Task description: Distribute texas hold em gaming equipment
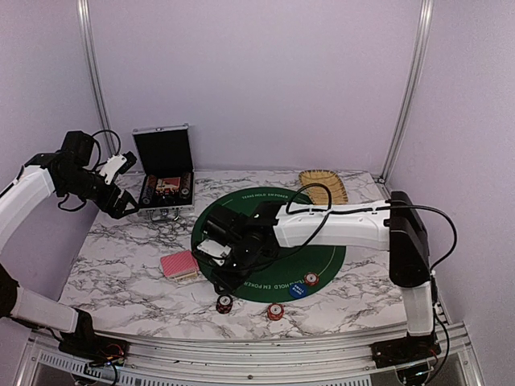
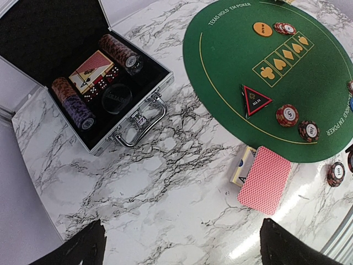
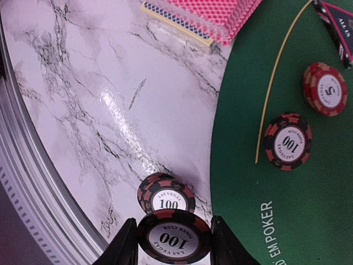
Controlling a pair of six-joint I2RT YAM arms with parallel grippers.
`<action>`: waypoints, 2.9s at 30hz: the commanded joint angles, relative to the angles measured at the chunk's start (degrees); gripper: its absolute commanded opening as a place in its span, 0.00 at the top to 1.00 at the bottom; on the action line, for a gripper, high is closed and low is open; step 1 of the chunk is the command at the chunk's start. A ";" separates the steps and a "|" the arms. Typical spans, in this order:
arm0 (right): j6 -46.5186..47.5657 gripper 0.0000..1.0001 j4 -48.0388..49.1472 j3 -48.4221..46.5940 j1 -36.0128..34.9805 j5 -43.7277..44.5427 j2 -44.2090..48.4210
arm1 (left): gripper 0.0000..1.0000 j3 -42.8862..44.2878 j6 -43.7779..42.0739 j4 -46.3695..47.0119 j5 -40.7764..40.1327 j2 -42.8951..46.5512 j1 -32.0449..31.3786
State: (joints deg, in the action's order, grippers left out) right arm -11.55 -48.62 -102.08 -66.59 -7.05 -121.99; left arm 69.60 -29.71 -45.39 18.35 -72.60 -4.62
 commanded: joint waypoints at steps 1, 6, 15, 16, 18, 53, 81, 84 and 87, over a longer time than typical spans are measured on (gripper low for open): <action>-0.82 0.99 -0.77 -1.75 3.22 0.35 4.90 | 0.01 1.31 -0.61 -1.90 0.02 1.22 -0.20; 0.14 0.99 -1.04 -1.29 9.46 3.62 6.31 | 0.01 0.99 -0.73 -1.97 -0.23 1.48 -0.21; 1.23 0.99 0.71 -7.13 19.20 8.19 -0.93 | 0.01 0.88 -0.63 -1.99 0.06 1.41 -0.21; 1.40 0.99 0.72 -8.21 20.03 8.88 -2.29 | 0.01 0.88 -0.57 -1.99 0.15 1.41 -0.21; 1.57 0.99 0.80 -10.31 21.66 8.80 -4.65 | 0.01 0.93 -0.62 -2.07 0.15 1.25 -0.21; 1.82 0.96 -0.49 -29.66 30.50 13.34 -27.25 | 0.01 1.32 -1.22 -2.08 -0.59 0.37 -0.21; 2.32 0.49 -1.71 -27.87 28.53 13.69 -21.27 | 0.01 1.57 -0.89 -2.25 -0.05 1.20 -0.21; 2.54 0.42 -1.83 -28.34 28.21 14.29 -19.49 | 0.01 1.67 -0.74 -2.25 0.03 1.08 -0.21; 3.14 0.38 -2.21 -28.08 27.15 15.25 -17.05 | 0.01 1.72 -0.75 -2.33 -0.20 1.14 -0.21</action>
State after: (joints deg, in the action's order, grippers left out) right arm -9.32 -48.82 -127.79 -37.85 6.22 -144.49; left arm 69.60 -30.26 -45.67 17.91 -72.31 -4.62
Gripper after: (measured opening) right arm 0.596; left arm 0.989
